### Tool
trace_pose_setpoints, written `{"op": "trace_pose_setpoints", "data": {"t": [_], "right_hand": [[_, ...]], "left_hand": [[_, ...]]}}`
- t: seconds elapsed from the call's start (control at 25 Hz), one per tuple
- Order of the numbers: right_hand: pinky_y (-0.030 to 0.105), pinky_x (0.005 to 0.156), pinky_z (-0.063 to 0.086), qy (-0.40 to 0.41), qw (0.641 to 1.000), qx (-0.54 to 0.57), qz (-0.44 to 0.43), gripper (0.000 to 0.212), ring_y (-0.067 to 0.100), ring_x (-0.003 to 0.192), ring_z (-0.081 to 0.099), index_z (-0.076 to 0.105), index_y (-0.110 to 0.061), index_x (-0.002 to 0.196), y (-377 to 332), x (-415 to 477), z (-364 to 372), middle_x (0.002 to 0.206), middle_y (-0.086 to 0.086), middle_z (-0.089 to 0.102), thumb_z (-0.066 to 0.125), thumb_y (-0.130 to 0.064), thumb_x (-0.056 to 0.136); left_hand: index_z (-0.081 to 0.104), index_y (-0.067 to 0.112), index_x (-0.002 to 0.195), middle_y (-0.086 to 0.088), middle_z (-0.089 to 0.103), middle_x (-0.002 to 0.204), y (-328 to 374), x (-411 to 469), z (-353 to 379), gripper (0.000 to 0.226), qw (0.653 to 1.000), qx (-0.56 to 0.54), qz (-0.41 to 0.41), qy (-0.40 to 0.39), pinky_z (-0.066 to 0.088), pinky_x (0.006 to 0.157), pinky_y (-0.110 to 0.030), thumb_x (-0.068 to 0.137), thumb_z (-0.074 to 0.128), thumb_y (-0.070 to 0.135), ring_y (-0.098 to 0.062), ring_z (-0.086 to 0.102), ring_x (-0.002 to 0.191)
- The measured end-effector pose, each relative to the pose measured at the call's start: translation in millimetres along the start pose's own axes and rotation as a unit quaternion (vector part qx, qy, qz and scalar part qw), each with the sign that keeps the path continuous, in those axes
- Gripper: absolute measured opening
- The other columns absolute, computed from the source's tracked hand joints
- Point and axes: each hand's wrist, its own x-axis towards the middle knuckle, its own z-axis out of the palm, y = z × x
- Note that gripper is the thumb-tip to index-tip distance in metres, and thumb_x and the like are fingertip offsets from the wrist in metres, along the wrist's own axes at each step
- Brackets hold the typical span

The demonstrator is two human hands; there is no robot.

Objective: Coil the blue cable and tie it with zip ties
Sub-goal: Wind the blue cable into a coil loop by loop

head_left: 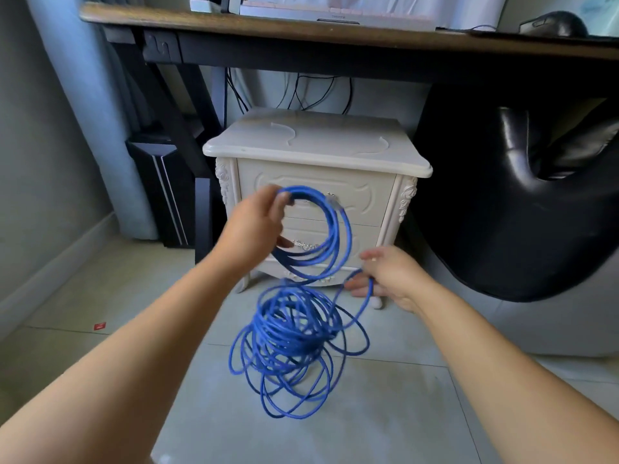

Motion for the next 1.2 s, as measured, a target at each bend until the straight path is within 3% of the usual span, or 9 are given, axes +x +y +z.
{"op": "trace_pose_setpoints", "data": {"t": [0.12,0.2,0.32,0.4,0.52,0.68,0.8,1.04,1.2], "right_hand": [[0.033,0.074,0.055,0.003,0.998,-0.066,0.013,0.029,0.021,0.091,0.065,0.056,-0.007,0.126,10.7,6.7,-8.5,0.109,0.013,0.065,0.046,-0.005,0.098],[0.031,0.092,0.039,-0.002,0.998,-0.056,-0.042,0.029,0.017,0.116,0.054,0.060,-0.020,0.123,-5.2,2.1,-4.8,0.122,0.002,0.063,0.052,-0.033,0.098],[0.033,0.108,0.023,-0.159,0.982,0.024,-0.099,0.059,0.011,0.127,0.048,0.055,-0.034,0.125,-25.3,-5.4,7.6,0.126,-0.006,0.063,0.054,-0.071,0.079],[0.035,0.110,0.034,-0.184,0.976,-0.004,-0.114,0.056,0.015,0.119,0.058,0.056,-0.030,0.126,-19.3,-4.7,17.5,0.118,-0.005,0.068,0.071,-0.055,0.078],[0.038,0.093,0.051,-0.102,0.989,0.029,-0.099,0.011,0.020,0.085,0.066,0.064,-0.017,0.091,-12.0,0.7,29.7,0.084,0.001,0.068,0.071,-0.025,0.087],[0.033,0.064,0.052,-0.001,0.989,0.108,-0.096,0.021,0.017,0.057,0.064,0.052,-0.011,0.074,-17.1,3.1,36.1,0.051,-0.003,0.056,0.057,-0.018,0.094],[0.027,0.055,0.046,0.028,0.989,-0.017,-0.146,0.021,0.014,0.043,0.058,0.051,-0.012,0.072,-21.6,-4.1,33.0,0.045,-0.002,0.050,0.057,-0.016,0.091],[0.030,0.056,0.039,0.033,0.900,-0.386,-0.201,0.027,0.025,0.060,0.049,0.045,-0.019,0.061,-32.6,-18.3,42.2,0.060,0.000,0.047,0.051,-0.018,0.088],[0.029,0.060,0.041,0.004,0.937,-0.255,-0.240,0.017,0.015,0.059,0.049,0.055,-0.025,0.071,-28.3,-20.7,38.2,0.066,-0.005,0.055,0.063,-0.015,0.082]], "left_hand": [[0.061,0.008,0.097,-0.002,0.037,0.067,-15.1,4.2,-13.0,0.024,0.997,-0.067,-0.022,-0.006,0.046,0.053,-0.029,0.104,0.042,0.021,-0.014,0.036,0.053],[0.061,0.008,0.099,-0.003,0.038,0.067,-23.0,2.6,-4.8,0.025,0.998,-0.032,-0.018,-0.046,0.037,0.055,-0.033,0.104,0.043,0.024,-0.018,0.034,0.057],[0.060,0.010,0.098,-0.002,0.039,0.065,-23.5,1.3,4.2,0.024,0.996,0.013,0.004,-0.084,0.032,0.056,-0.035,0.104,0.043,0.025,-0.019,0.033,0.055],[0.058,0.012,0.092,0.000,0.037,0.063,-20.4,0.8,3.7,0.023,0.997,-0.021,0.000,-0.075,0.030,0.053,-0.032,0.105,0.043,0.023,-0.016,0.031,0.053],[0.051,0.012,0.085,0.002,0.033,0.064,-12.9,-3.3,5.8,0.024,0.989,-0.130,-0.029,-0.067,0.027,0.048,-0.024,0.106,0.040,0.017,-0.009,0.028,0.050],[0.056,0.006,0.098,-0.001,0.040,0.068,-3.8,-10.6,11.4,0.022,0.957,-0.243,-0.089,-0.132,0.043,0.056,-0.025,0.106,0.039,0.019,-0.011,0.039,0.052],[0.061,0.007,0.104,-0.005,0.050,0.070,1.7,-12.2,-1.7,0.028,0.899,-0.326,-0.170,-0.239,0.051,0.061,-0.032,0.098,0.051,0.032,-0.016,0.047,0.052],[0.060,0.009,0.091,-0.001,0.050,0.065,16.4,-19.2,9.7,0.049,0.962,0.046,-0.122,-0.241,0.048,0.053,-0.029,0.087,0.061,0.058,-0.013,0.045,0.043],[0.061,0.007,0.083,0.001,0.041,0.056,17.3,-18.3,14.5,0.044,0.977,0.091,-0.066,-0.182,0.032,0.039,-0.017,0.096,0.053,0.048,-0.012,0.036,0.039]]}}
